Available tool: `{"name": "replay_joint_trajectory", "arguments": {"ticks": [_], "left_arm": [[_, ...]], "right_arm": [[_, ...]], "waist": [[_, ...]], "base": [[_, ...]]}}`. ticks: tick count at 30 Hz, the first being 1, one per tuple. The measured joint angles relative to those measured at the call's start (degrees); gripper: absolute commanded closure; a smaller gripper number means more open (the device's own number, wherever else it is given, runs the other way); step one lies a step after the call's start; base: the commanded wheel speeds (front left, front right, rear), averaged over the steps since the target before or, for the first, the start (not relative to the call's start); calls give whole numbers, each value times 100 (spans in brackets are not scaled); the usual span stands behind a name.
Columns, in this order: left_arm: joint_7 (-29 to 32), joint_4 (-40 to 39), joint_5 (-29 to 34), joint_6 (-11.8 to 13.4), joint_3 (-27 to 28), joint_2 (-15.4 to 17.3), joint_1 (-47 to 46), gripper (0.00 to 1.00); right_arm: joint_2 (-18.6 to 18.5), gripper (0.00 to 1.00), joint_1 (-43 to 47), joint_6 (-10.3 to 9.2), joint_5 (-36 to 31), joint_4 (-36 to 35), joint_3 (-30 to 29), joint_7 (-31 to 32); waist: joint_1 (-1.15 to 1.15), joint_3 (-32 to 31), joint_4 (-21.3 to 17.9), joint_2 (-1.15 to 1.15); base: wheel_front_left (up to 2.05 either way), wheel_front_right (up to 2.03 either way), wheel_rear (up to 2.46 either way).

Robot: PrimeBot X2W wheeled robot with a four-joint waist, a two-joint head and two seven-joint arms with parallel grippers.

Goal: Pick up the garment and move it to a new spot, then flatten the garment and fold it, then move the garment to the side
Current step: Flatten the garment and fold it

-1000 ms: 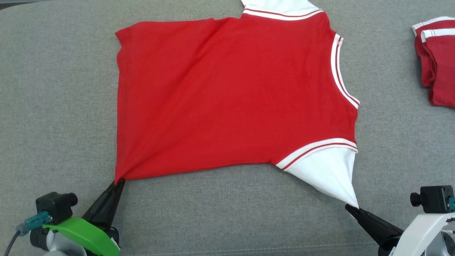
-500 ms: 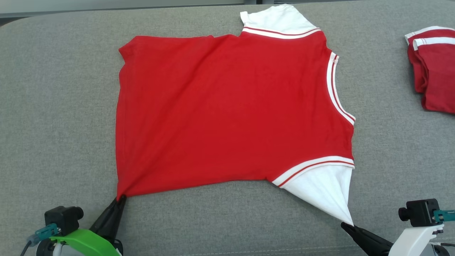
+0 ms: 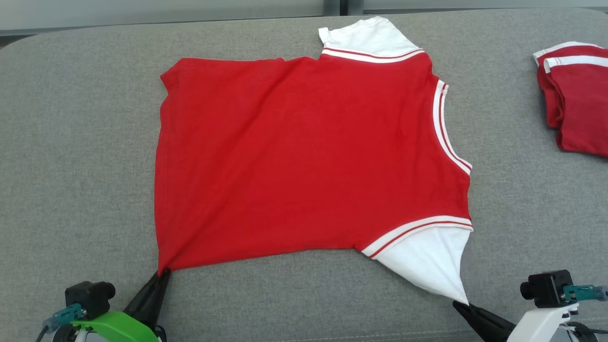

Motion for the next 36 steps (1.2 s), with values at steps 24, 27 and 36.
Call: {"name": "replay_joint_trajectory", "arguments": {"ticks": [24,27,36], "left_arm": [[-67,552,-68,30,502,-338,2,0],[-67,423,-68,84,816,-345,8,0],[-67,-160,125,176,1363,-344,140,0]], "right_arm": [[357,0,-337,-43,-683,853,14,-690],[349,0,-297,-130,-728,818,-179,-902],[148,0,-327,-224,-1067,493,-834,-1447]], "waist": [[0,-327,-61,0],[0,-394,-72,0],[0,-540,-82,0]], "base": [[0,0,0],[0,0,0],[0,0,0]]}}
